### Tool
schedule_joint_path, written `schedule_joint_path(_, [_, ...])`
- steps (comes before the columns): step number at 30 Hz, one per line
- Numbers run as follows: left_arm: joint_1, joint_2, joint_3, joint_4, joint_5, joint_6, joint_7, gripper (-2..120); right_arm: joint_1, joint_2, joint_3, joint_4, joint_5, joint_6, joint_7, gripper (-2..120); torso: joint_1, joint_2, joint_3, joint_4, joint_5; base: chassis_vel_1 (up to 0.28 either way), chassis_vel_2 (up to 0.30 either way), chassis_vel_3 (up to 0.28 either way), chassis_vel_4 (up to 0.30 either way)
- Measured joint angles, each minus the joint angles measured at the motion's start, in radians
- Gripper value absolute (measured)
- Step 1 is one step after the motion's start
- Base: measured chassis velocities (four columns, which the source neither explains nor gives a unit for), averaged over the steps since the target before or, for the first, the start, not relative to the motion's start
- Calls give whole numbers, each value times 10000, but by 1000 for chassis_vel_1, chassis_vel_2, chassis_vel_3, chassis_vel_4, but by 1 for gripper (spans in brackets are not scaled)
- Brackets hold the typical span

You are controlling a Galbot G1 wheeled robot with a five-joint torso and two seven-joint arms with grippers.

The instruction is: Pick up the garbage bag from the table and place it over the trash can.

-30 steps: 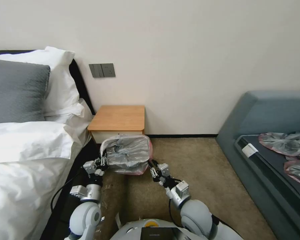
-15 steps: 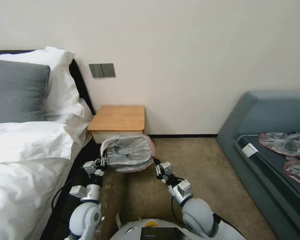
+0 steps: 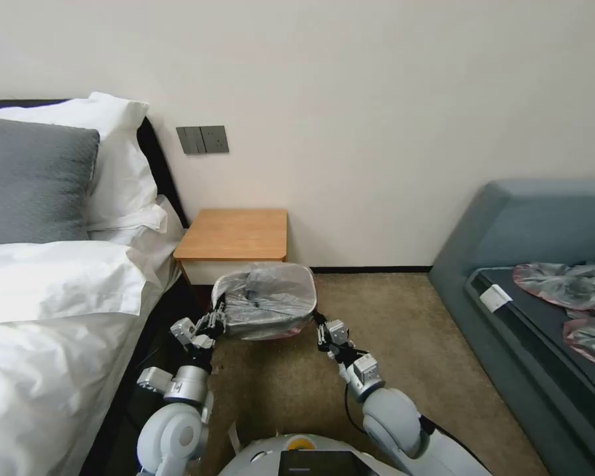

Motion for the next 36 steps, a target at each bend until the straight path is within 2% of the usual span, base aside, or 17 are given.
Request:
schedule_joint_path(8, [192, -80, 347, -168, -263, 33, 128, 9, 183, 50, 140, -524, -444, 196, -24, 0, 0, 0, 0, 0, 0, 0, 0, 0, 0])
schedule_joint_path(10, [123, -71, 298, 43, 115, -50, 147, 9, 58, 56, 251, -695, -1410, 494, -141, 0, 0, 0, 0, 0, -2, 0, 0, 0, 0])
schedule_joint_path(12, [77, -52, 214, 115, 237, -83, 148, 9, -19, 34, 295, -683, -1763, 632, -201, 2, 0, 0, 0, 0, -1, 0, 0, 0, 0])
schedule_joint_path(15, [-36, 10, -152, 216, 407, -128, 149, 9, -313, -104, 368, -450, -2685, 1052, -365, 15, 0, 0, 0, -1, -1, 0, 0, 0, 0])
schedule_joint_path(16, [-36, 10, -152, 216, 407, -128, 149, 9, -313, -104, 368, -450, -2685, 1052, -365, 15, 0, 0, 0, -1, -1, 0, 0, 0, 0])
schedule_joint_path(19, [-112, 15, -677, 325, 541, -192, 152, 9, -593, -412, 360, -57, -3296, 1185, -667, 32, 0, 0, 0, 5, 1, 0, 0, 0, 0])
schedule_joint_path(21, [-146, 28, -754, 365, 568, -201, 151, 9, -727, -503, 371, 76, -3408, 1208, -774, 34, 0, 0, 0, 3, -2, 0, 0, 0, 0])
schedule_joint_path(22, [-203, 54, -829, 425, 587, -202, 151, 9, -940, -621, 415, 273, -3537, 1270, -933, 41, 0, 0, -1, 0, -2, 0, 0, 0, 0])
schedule_joint_path(25, [-255, 70, -875, 474, 586, -205, 151, 9, -1118, -713, 473, 437, -3629, 1364, -1055, 48, 0, 0, 0, -2, -2, 0, 0, 0, 0])
schedule_joint_path(27, [-280, 72, -903, 526, 585, -209, 177, 9, -1167, -672, 574, 542, -3679, 1570, -976, 58, 0, 0, 0, -1, 0, 0, 0, 0, 0])
schedule_joint_path(28, [-280, 72, -903, 526, 585, -209, 177, 9, -1167, -672, 574, 542, -3679, 1570, -976, 58, 0, 0, 0, -1, 0, 0, 0, 0, 0])
schedule_joint_path(29, [-278, 76, -927, 582, 571, -230, 257, 9, -1111, -559, 674, 616, -3578, 1695, -847, 67, 0, 0, 0, -1, 0, 0, 0, 0, 0])
schedule_joint_path(31, [-261, 94, -998, 692, 498, -294, 416, 9, -989, -360, 897, 846, -2953, 1879, -825, 75, 0, 0, 0, 1, 1, 0, 0, 0, 0])
schedule_joint_path(33, [-256, 108, -1045, 759, 410, -315, 495, 9, -946, -274, 1014, 987, -2501, 1933, -879, 78, 0, 0, 0, 2, 0, 0, 0, 0, 0])
schedule_joint_path(35, [-251, 145, -1193, 902, -85, -346, 704, 9, -870, 6, 1290, 1605, -167, 1936, -1189, 89, 0, 0, 0, 1, -2, 0, 0, 0, 0])
schedule_joint_path(36, [-251, 145, -1193, 902, -85, -346, 704, 9, -870, 6, 1290, 1605, -167, 1936, -1189, 89, 0, 0, 0, 1, -2, 0, 0, 0, 0])
